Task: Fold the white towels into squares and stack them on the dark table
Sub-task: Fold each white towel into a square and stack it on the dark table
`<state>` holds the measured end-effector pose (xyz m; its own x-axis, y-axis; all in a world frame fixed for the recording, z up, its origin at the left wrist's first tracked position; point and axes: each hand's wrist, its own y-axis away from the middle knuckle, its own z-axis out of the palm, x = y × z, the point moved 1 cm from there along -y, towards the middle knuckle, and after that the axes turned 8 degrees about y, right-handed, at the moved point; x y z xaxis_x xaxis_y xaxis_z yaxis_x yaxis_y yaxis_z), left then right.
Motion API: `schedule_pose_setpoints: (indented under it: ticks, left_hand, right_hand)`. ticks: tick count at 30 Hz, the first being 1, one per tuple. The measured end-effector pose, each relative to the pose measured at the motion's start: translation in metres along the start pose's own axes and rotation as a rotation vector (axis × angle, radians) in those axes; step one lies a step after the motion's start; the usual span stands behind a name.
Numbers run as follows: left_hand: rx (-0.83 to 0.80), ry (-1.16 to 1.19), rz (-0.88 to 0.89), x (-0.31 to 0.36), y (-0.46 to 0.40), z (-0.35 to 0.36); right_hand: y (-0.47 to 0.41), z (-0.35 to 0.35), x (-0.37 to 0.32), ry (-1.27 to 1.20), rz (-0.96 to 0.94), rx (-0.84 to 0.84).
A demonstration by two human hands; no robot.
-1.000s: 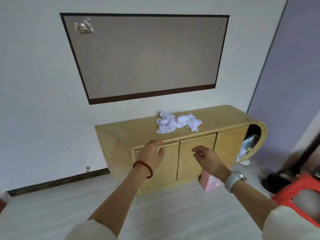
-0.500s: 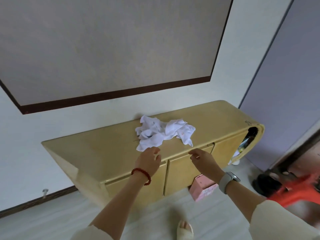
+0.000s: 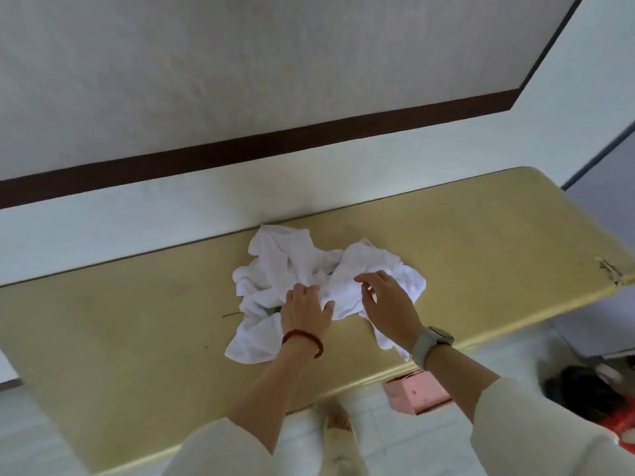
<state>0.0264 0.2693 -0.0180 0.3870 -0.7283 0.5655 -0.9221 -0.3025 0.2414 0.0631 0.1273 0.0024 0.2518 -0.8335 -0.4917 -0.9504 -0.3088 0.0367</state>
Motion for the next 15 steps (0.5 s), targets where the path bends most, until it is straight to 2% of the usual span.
schedule_pose_setpoints:
  ticks: [5, 8, 11, 15]
  left_hand:
    - [0.05, -0.052, 0.057, 0.009, -0.039, 0.009]
    - [0.101, -0.066, 0.17, 0.014, -0.05, -0.015]
    - [0.156, 0.035, 0.232, 0.012, -0.051, -0.057]
    - [0.392, 0.355, 0.253, 0.005, -0.05, -0.13]
  right_hand:
    - [-0.068, 0.003, 0.003, 0.322, -0.242, -0.263]
    - [-0.09, -0.002, -0.004, 0.389, -0.326, -0.417]
    - [-0.107, -0.019, -0.026, 0.321, -0.383, -0.395]
    - [-0.127, -0.055, -0.088, 0.219, -0.461, -0.304]
